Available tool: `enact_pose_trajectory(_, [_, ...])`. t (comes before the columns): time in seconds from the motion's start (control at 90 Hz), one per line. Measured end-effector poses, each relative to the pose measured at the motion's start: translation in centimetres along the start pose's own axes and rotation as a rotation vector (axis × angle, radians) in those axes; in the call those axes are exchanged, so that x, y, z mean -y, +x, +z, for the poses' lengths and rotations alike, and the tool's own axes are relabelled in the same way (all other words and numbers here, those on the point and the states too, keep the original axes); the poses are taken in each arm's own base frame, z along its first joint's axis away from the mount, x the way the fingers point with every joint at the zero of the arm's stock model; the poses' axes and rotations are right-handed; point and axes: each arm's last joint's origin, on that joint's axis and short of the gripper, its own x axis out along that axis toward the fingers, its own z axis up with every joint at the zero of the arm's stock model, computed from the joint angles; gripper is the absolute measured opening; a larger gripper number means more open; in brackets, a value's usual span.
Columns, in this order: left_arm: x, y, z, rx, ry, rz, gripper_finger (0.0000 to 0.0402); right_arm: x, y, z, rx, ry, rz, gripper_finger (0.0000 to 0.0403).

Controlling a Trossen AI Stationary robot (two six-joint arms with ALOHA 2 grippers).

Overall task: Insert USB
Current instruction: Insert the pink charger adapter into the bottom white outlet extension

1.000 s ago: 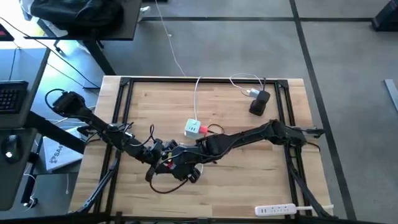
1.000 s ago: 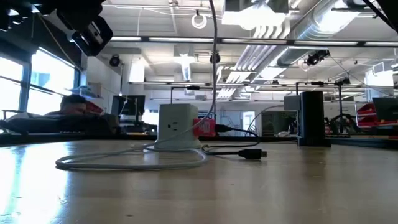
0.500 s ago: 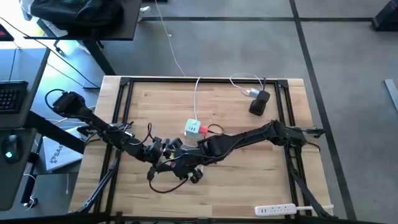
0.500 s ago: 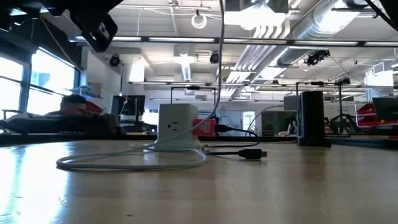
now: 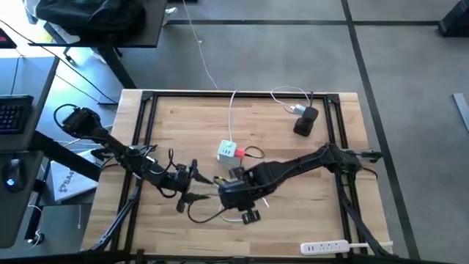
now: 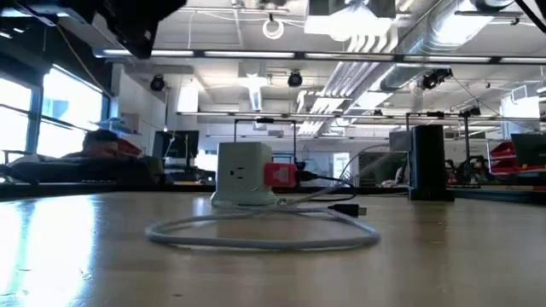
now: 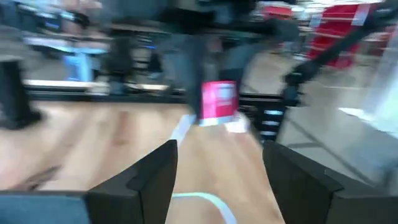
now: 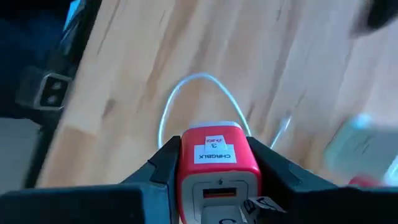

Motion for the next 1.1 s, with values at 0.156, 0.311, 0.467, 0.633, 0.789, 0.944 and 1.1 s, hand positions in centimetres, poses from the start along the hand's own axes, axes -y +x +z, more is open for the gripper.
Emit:
enact_pose_trajectory(0.156, [-1.1,0.4,0.2,0.011,0.073,0.076,0.0212,-2.9,-0.1,-1.0,-0.063,0.206,0.004,0.0106])
enact_pose_trajectory(0.311, [-2.1,0.7,0.4,0.022,0.099,0.123,0.0212,-6.9,-0.4,-2.3,-0.107,0.408,-0.021,0.0106])
enact_pose_trajectory(0.467, [-3.1,1.0,0.6,0.027,0.096,0.14,0.0212,-11.4,-0.8,-3.8,-0.115,0.667,-0.031,0.0106])
enact_pose_trajectory(0.633, [-3.7,1.2,1.3,0.087,0.1,0.093,0.0212,-16.5,-1.4,-6.1,-0.13,0.995,-0.029,0.0106])
enact_pose_trajectory(0.789, [-4.3,1.3,2.0,0.148,0.095,0.077,0.0212,-21.0,-2.2,-8.9,-0.154,1.333,-0.044,0.0106])
enact_pose_trajectory(0.944, [-4.9,1.3,2.2,0.17,0.112,0.078,0.0212,-23.9,-2.8,-11.3,-0.181,1.475,-0.082,0.0106])
enact_pose_trajectory(1.1, [-5.2,1.4,2.3,0.172,0.083,0.09,0.0212,-22.7,-1.9,-11.6,-0.188,1.434,-0.183,0.0106])
